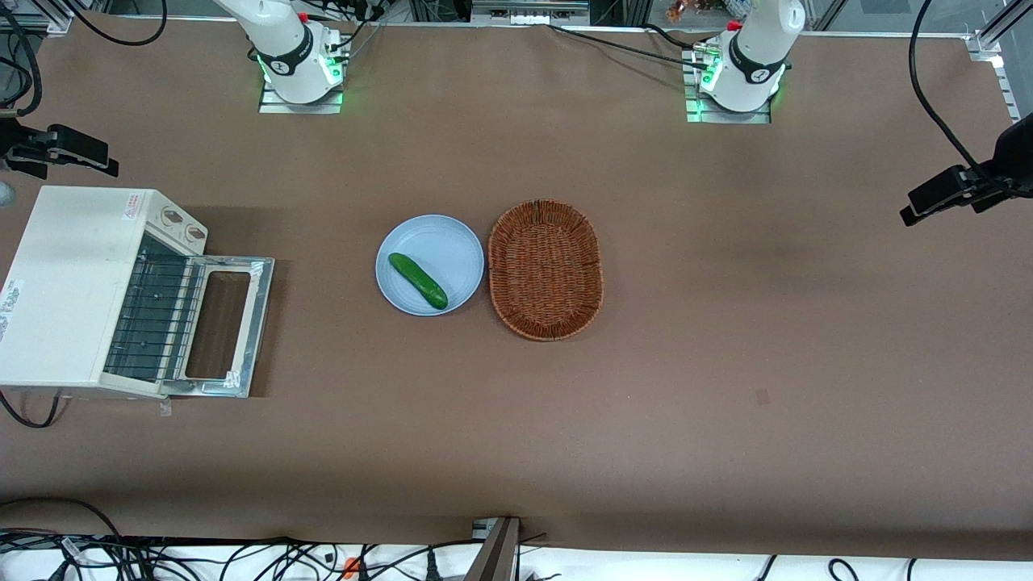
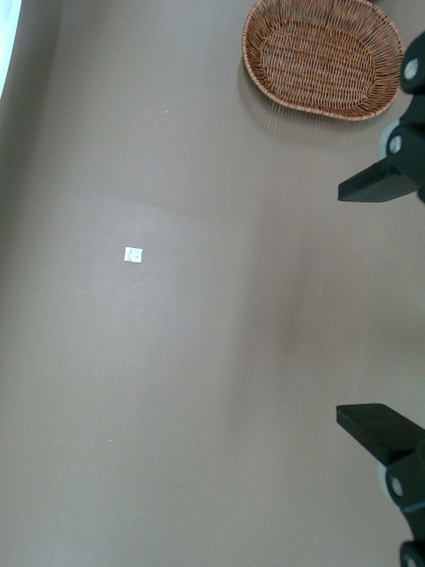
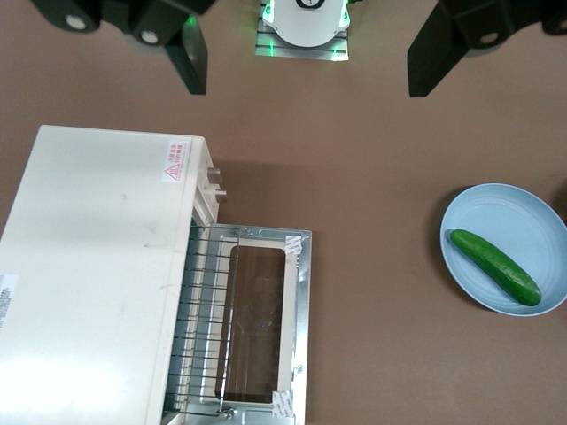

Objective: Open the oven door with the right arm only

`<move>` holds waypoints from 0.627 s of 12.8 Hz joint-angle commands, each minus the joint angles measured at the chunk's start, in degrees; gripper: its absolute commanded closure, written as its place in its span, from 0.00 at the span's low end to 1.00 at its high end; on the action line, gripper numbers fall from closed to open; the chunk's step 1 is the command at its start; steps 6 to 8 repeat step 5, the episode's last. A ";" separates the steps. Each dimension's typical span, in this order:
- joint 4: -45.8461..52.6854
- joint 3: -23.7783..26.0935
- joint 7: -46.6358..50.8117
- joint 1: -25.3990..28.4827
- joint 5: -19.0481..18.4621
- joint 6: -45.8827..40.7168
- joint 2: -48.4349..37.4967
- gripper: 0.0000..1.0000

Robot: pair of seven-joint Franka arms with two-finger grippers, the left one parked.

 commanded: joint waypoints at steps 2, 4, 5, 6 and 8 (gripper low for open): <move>0.62 0.89 0.60 -0.71 -0.97 -0.01 0.01 0.00; 0.62 0.89 0.69 -0.62 -0.97 1.03 0.01 0.00; 0.62 0.89 0.69 -0.62 -0.97 1.74 0.01 0.00; 0.62 0.89 0.69 -0.62 -0.97 1.74 0.01 0.00; 0.62 0.89 0.69 -0.62 -0.97 1.74 0.01 0.00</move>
